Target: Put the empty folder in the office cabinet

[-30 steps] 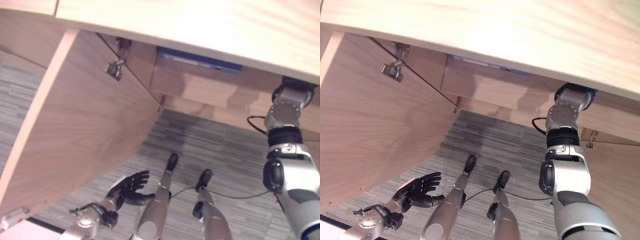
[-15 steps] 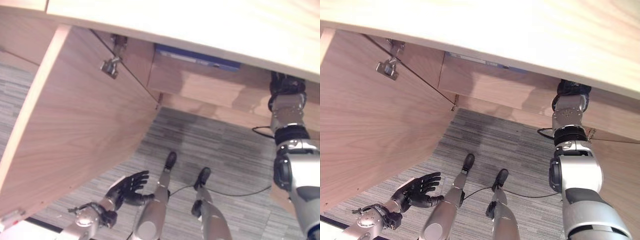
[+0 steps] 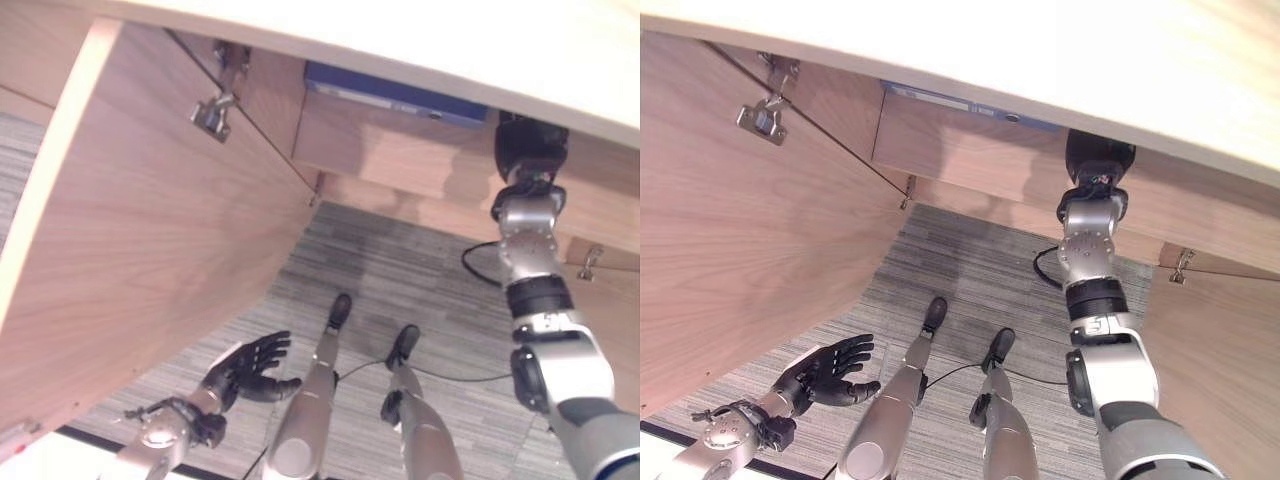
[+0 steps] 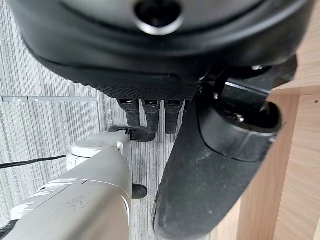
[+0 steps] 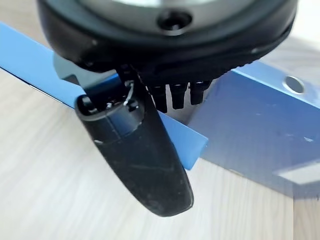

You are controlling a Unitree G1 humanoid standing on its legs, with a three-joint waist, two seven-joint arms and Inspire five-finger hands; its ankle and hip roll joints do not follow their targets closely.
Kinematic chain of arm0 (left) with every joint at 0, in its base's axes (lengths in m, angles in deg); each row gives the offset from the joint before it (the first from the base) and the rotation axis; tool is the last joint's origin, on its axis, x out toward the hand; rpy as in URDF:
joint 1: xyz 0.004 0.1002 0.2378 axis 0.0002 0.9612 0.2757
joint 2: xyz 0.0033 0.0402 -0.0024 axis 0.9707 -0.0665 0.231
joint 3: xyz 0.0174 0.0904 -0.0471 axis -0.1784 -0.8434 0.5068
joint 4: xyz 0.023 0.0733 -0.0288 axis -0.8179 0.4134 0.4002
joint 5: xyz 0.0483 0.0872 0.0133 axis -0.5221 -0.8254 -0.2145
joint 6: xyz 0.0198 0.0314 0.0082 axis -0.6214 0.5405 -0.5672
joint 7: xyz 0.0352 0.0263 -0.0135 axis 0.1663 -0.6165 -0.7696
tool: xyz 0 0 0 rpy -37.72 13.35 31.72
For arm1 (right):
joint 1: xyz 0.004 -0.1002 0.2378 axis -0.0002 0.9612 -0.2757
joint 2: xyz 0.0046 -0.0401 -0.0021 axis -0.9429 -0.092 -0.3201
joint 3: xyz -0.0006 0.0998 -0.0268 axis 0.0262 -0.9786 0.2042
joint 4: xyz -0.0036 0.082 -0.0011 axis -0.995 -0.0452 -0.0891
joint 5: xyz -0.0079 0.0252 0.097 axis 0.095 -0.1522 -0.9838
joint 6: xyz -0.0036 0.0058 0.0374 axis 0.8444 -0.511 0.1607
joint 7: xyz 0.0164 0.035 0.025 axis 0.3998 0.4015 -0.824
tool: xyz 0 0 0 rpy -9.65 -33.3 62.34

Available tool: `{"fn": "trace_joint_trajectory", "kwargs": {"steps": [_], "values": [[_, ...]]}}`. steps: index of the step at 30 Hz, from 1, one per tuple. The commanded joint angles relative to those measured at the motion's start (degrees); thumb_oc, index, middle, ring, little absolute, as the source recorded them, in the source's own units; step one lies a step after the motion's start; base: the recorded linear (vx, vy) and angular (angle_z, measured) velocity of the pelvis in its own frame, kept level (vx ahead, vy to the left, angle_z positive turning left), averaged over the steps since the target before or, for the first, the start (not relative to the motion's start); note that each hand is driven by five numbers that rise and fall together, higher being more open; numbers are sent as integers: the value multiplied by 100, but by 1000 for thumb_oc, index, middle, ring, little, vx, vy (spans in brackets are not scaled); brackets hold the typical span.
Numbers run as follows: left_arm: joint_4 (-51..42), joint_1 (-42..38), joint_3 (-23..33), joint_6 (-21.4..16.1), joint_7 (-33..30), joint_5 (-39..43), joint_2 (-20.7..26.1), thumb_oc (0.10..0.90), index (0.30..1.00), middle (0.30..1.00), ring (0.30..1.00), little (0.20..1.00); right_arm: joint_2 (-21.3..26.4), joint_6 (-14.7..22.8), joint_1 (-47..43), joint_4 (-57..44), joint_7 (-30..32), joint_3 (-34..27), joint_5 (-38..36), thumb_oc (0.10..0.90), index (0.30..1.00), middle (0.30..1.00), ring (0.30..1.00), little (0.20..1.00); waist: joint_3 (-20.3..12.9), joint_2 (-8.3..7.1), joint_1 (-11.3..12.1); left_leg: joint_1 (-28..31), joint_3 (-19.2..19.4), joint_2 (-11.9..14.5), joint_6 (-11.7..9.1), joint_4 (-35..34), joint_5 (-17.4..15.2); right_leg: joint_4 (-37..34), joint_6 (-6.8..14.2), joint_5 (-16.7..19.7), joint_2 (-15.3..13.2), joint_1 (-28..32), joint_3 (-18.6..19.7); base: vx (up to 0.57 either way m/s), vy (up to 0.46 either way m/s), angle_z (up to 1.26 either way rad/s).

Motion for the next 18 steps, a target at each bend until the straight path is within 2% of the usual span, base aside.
{"fn": "trace_joint_trajectory", "kwargs": {"steps": [1, 9, 13, 14, 15, 18], "values": [[-332, 748, 52, -229, 54, -140, -138, 800, 900, 900, 900, 900, 338, 719, -113, -1223, -700, -64, 121, 800, 900, 900, 900, 900, -234, -20, -12, 91, -42, -59, -1, -66, -420, 18, 78, 15, 22, -245, 242, -5, -7, -4], [-335, 784, 71, -199, 23, -155, -204, 800, 900, 900, 900, 900, 291, 783, 63, -1445, -601, -88, 290, 800, 900, 900, 900, 900, -201, 2, -57, 116, -7, -50, -6, -69, -424, 18, 69, 20, 21, -246, 246, -8, -3, -4], [-241, 817, 108, -172, -107, -28, -262, 800, 900, 900, 900, 900, 354, 767, 231, -1223, -219, -62, 409, 800, 900, 900, 900, 900, -182, -67, -125, 155, 22, -33, 3, -71, -442, 14, 63, 29, 39, -220, 275, 0, 0, 0], [-182, 784, 99, -137, -161, 2, -266, 800, 900, 900, 900, 900, 473, 698, 203, -1010, 57, -20, 547, 800, 900, 900, 900, 900, -169, -95, -152, 163, 41, -14, 4, -71, -444, 13, 64, 39, 39, -223, 277, 0, 0, 0], [-177, 744, 86, -78, -236, 11, -257, 800, 900, 900, 900, 900, 599, 413, 321, -1070, 370, 2, 1013, 800, 900, 900, 900, 900, -143, -174, -238, 173, 70, 22, 4, -71, -461, 10, 57, 45, 56, -230, 279, 0, 0, 0], [-206, 769, 132, -57, -262, -14, -217, 800, 900, 900, 900, 900, 761, 160, 484, -1240, 483, 197, 1306, 800, 900, 900, 900, 900, -124, -273, -311, 184, 82, 45, 2, -71, -465, 5, 55, 58, 81, -228, 292, -4, -15, -2]]}}
